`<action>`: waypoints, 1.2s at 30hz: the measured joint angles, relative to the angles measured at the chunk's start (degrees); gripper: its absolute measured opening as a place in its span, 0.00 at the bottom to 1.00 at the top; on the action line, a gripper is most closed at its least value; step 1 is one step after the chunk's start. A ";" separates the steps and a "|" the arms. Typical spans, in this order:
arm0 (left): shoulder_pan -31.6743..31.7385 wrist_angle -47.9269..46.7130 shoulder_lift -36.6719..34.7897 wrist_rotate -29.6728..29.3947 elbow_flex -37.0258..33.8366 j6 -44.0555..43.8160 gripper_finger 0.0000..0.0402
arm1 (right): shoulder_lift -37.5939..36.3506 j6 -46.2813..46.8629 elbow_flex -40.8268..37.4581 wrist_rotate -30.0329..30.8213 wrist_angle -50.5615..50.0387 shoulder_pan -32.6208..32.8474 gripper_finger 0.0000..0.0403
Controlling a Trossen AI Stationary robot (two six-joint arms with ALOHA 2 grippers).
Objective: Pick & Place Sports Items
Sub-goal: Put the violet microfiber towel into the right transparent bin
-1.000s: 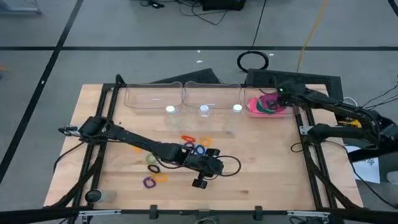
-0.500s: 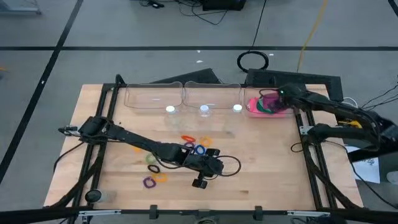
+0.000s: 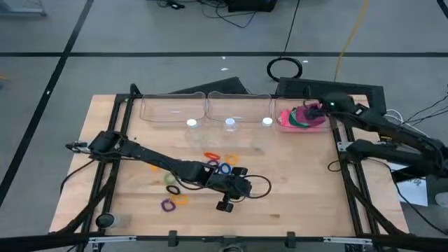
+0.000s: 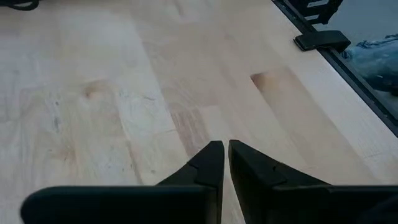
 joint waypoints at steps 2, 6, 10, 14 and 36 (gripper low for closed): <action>0.00 0.00 0.00 0.00 0.00 0.00 0.06 | -0.61 1.42 0.00 -0.01 -3.18 0.19 0.47; 0.23 0.07 0.00 0.00 0.00 0.20 0.06 | 1.57 0.56 0.00 0.04 -10.80 -0.87 0.18; 0.97 0.19 0.00 0.00 0.00 -0.12 0.06 | 4.97 -1.15 0.00 0.68 -12.30 -0.93 0.01; 1.67 0.24 0.00 -0.01 0.00 -2.62 0.06 | 9.11 -0.76 0.00 5.16 -11.17 -0.93 0.06; 1.86 0.18 -0.14 0.39 0.00 -2.20 0.06 | 8.22 -3.58 0.07 5.28 -6.24 -0.37 0.01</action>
